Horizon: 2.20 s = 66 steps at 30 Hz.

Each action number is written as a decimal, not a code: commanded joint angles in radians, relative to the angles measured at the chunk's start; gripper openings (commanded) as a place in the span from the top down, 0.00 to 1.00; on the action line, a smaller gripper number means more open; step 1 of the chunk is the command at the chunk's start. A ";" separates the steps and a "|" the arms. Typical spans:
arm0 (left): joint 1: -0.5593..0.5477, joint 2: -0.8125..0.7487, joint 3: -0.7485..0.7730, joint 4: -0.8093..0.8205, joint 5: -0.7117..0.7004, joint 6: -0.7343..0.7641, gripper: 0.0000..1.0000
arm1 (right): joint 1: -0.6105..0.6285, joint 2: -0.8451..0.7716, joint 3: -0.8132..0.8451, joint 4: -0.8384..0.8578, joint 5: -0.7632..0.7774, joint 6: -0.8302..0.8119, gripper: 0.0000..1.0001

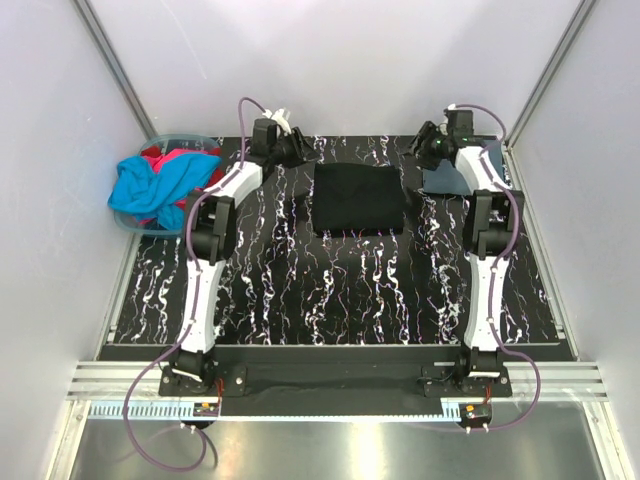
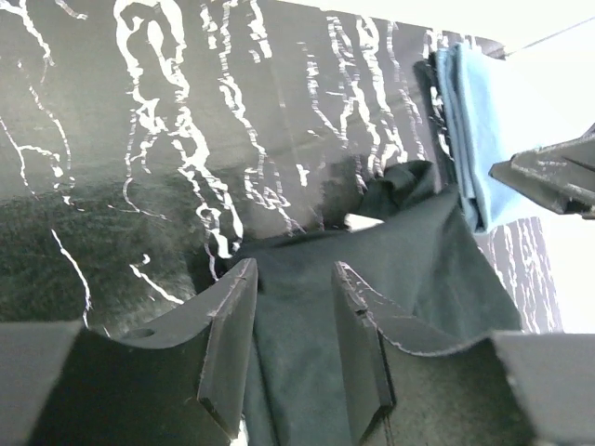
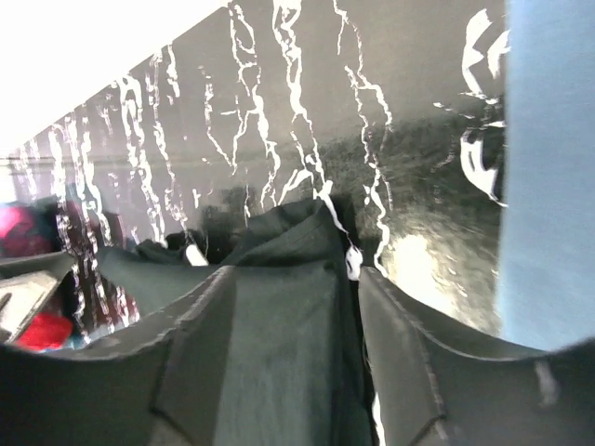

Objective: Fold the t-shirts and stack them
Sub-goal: Fold the tshirt

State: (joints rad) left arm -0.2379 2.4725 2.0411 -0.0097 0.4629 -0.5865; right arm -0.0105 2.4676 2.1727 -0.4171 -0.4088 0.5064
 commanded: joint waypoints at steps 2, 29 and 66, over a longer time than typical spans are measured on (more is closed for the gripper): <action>-0.008 -0.167 -0.030 0.043 0.029 0.039 0.58 | -0.036 -0.183 -0.085 -0.037 -0.135 -0.086 0.32; -0.032 0.227 0.224 0.159 0.091 -0.128 0.60 | -0.016 -0.268 -0.637 0.103 -0.392 -0.259 0.73; -0.123 -0.342 -0.656 -0.093 0.045 0.125 0.51 | -0.006 -0.415 -0.806 0.136 -0.338 -0.401 0.44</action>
State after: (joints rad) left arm -0.3573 2.1002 1.3521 -0.1127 0.5491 -0.5037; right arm -0.0288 2.0457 1.3312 -0.3042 -0.7490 0.1524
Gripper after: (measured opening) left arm 0.485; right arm 0.556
